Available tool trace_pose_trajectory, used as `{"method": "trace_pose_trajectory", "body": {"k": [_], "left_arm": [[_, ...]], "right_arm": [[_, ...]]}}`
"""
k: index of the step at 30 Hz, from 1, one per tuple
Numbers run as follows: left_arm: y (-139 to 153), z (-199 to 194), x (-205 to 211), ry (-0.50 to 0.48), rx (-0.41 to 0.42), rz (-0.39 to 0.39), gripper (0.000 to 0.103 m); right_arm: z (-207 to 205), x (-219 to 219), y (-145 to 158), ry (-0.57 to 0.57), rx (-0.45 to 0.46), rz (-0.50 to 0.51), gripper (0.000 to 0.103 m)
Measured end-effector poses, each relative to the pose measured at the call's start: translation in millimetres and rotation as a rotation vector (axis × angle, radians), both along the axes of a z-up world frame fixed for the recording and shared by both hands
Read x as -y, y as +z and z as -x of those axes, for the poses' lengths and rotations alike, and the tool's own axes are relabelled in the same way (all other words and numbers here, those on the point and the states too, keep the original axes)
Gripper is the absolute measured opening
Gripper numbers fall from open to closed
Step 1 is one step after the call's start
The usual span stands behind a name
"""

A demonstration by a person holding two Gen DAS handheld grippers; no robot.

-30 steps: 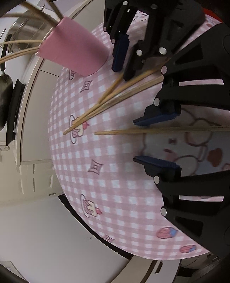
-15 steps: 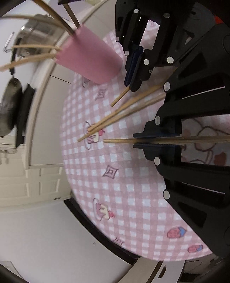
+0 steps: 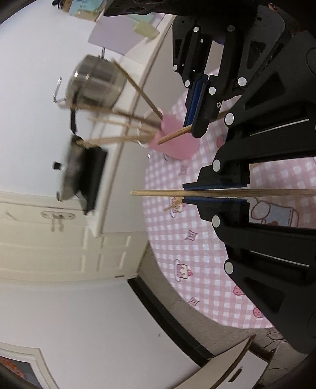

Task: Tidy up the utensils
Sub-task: 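Lift the held chopsticks upright with both tools toward the pink cup, then lower the chopsticks into the pink cup with both tools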

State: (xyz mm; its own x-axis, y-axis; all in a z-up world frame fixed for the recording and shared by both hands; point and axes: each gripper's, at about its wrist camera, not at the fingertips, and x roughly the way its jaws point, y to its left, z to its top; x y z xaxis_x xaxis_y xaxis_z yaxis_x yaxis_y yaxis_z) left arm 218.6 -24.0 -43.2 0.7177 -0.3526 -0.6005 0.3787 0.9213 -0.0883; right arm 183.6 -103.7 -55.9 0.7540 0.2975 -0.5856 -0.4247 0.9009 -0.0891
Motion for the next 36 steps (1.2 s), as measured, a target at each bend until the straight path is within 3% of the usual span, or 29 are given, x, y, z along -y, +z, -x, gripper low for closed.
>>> {"method": "trace_pose_trajectory", "body": {"k": [7,14,25,36], "left_arm": [[38,35,15,-0.059,0.099,0.004,0.006],[54,45,23,-0.079,0.145,0.015,0.006],[71,26,27,-0.059,0.169,0.07,0.006],[107,-19,32,-0.019,0.193,0.146,0.006]], "right_arm": [[32,10,34,0.005,0.077,-0.015,0.004],[41,33,53,-0.013,0.11,-0.063,0.004],[46,71,83,-0.096,0.172,-0.074,0.004],[23,102,106,-0.189,0.234,-0.056,0.004]]}}
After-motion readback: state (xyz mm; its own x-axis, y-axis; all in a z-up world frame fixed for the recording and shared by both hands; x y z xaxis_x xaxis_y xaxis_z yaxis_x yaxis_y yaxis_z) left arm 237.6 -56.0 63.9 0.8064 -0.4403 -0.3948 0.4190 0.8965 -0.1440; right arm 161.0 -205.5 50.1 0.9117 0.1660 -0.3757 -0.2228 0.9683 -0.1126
